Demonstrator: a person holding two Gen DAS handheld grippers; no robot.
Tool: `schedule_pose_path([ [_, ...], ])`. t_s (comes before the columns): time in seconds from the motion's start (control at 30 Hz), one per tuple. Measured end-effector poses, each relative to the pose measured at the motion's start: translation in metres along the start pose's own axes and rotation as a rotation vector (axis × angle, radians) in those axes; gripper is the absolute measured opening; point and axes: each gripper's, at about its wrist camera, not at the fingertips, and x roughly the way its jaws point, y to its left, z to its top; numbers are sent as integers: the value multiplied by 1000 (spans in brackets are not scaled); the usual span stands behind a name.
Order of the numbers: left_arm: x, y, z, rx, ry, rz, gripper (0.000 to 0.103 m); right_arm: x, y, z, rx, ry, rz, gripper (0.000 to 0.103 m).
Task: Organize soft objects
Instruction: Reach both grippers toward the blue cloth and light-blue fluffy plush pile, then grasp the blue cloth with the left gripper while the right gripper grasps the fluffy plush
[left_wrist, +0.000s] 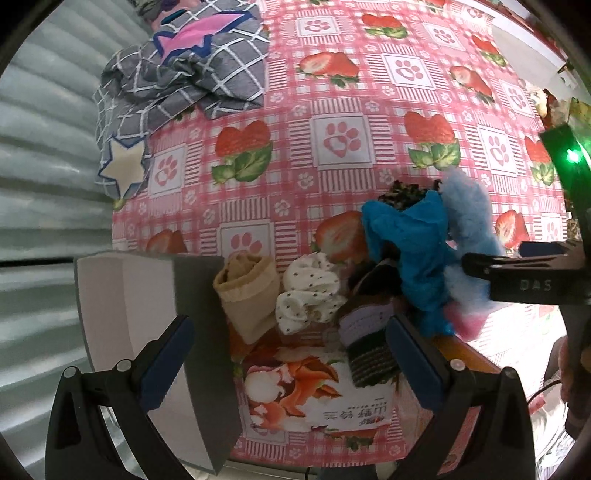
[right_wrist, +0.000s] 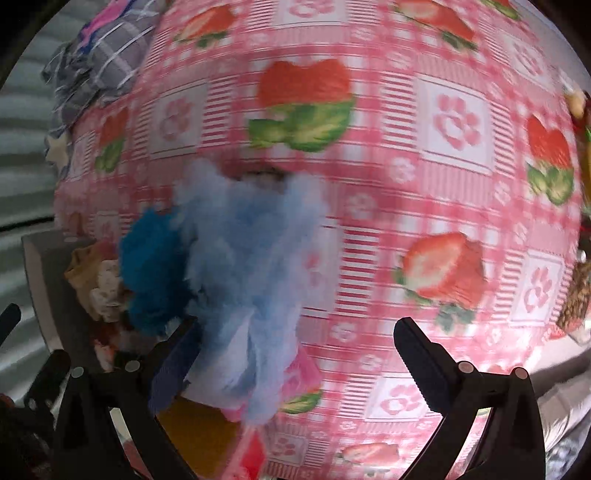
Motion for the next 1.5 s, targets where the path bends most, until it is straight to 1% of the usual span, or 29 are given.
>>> schedule_pose_path([
  [0.1, 1, -7, 5, 15, -1, 3, 103, -5, -29, -2, 50, -19, -27, 103],
  [0.3, 2, -23, 19, 49, -1, -1, 103, -16, -76, -7, 149, -66, -79, 103],
  [0.43, 6, -40, 29, 91, 0, -8, 103, -18, -86, -7, 174, -94, -67, 103],
  [0.53, 7, -50, 34, 112, 2, -17, 103, -26, -71, -8, 135, -138, -33, 103],
  [0.6, 8, -56, 36, 132, 1, -19, 103, -20, -51, 1, 96, -132, -18, 103],
  [0.67, 9, -60, 39, 145, -3, -2, 103, -12, -31, 7, 52, -122, 3, 103],
  [0.7, 10, -60, 40, 145, -4, 6, 103, -7, -23, 12, 30, -120, -5, 103],
  [0.8, 10, -56, 43, 132, -1, 16, 103, 10, -10, 19, -16, -107, -80, 103],
  [0.83, 10, -55, 45, 129, -3, 21, 103, 16, -11, 23, -16, -106, -117, 103],
  [0.87, 9, -55, 46, 130, -5, 25, 103, 18, -12, 25, -8, -109, -127, 103],
  [0.97, 11, -57, 52, 144, -6, 37, 103, 21, -34, 29, 63, -130, -159, 103],
  [1.03, 15, -62, 55, 157, 3, 36, 103, 19, -53, 28, 105, -120, -176, 103],
  [1.1, 23, -70, 56, 177, 24, 29, 103, 17, -70, 24, 151, -112, -178, 103],
  [1.17, 31, -79, 55, 199, 48, 22, 103, 10, -79, 19, 163, -125, -153, 103],
  [1.27, 46, -90, 55, 211, 108, -14, 103, 7, -68, 22, 118, -141, -115, 103],
  [1.3, 50, -92, 56, 210, 121, -21, 103, 6, -63, 25, 98, -139, -123, 103],
  [1.43, 67, -96, 60, 193, 161, -11, 103, 21, -42, 33, 52, -132, -161, 103],
  [1.5, 74, -96, 62, 187, 181, -19, 97, 30, -29, 37, 45, -118, -164, 103],
])
